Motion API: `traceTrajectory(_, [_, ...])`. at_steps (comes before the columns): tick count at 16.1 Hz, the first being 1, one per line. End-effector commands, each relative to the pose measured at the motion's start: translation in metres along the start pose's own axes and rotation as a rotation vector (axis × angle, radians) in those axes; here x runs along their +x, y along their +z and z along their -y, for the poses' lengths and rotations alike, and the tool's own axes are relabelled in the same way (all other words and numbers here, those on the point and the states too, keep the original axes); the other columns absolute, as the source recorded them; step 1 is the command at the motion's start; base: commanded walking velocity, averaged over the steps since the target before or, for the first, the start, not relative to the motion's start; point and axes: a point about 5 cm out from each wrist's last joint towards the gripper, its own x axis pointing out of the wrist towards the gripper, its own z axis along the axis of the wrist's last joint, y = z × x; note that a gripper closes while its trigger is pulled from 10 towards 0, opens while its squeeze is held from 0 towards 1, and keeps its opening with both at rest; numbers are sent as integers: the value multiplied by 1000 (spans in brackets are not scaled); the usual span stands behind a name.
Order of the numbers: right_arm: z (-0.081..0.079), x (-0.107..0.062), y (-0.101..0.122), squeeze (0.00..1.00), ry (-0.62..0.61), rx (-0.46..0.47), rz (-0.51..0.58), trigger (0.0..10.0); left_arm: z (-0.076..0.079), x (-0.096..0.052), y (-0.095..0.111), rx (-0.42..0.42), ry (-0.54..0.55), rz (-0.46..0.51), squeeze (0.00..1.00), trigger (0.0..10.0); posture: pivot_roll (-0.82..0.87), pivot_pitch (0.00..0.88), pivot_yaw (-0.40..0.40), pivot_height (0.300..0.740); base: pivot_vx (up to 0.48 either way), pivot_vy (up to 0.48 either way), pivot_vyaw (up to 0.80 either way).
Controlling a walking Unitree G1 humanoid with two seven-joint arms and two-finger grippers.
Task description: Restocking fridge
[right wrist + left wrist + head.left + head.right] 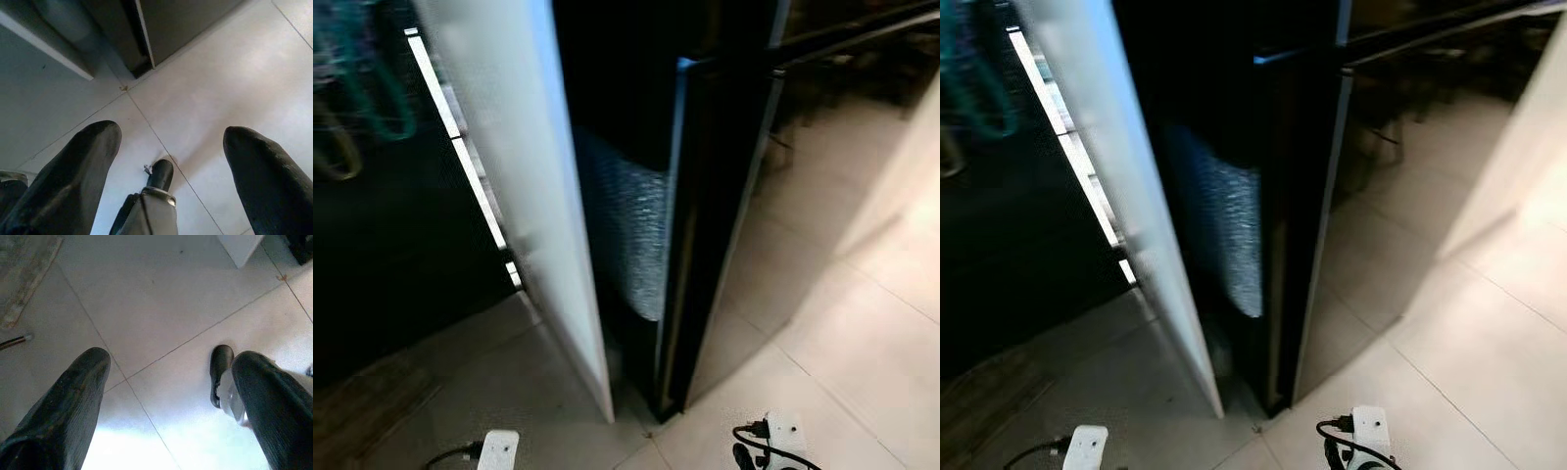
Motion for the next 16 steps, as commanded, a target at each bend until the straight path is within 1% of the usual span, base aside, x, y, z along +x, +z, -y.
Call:
traceTrajectory(1, [-3,1,3,0,3,-9,2,10000,-6,0,-1,2,18,-6,0,10000,-29,0,24,740,0,0,788])
traceTrajectory(3, [-3,2,4,0,-1,-19,-6,10000,-7,1,3,1,20,2,0,10000,-29,8,21,740,0,0,791])
traceTrajectory(6, [-7,3,7,0,5,-6,-11,10000,-9,1,5,-22,35,5,0,10000,-33,14,17,740,0,0,794])
traceTrajectory(16, [-5,2,5,0,11,-14,-16,10000,-3,2,8,-24,26,19,0,10000,-30,8,12,740,0,0,800])
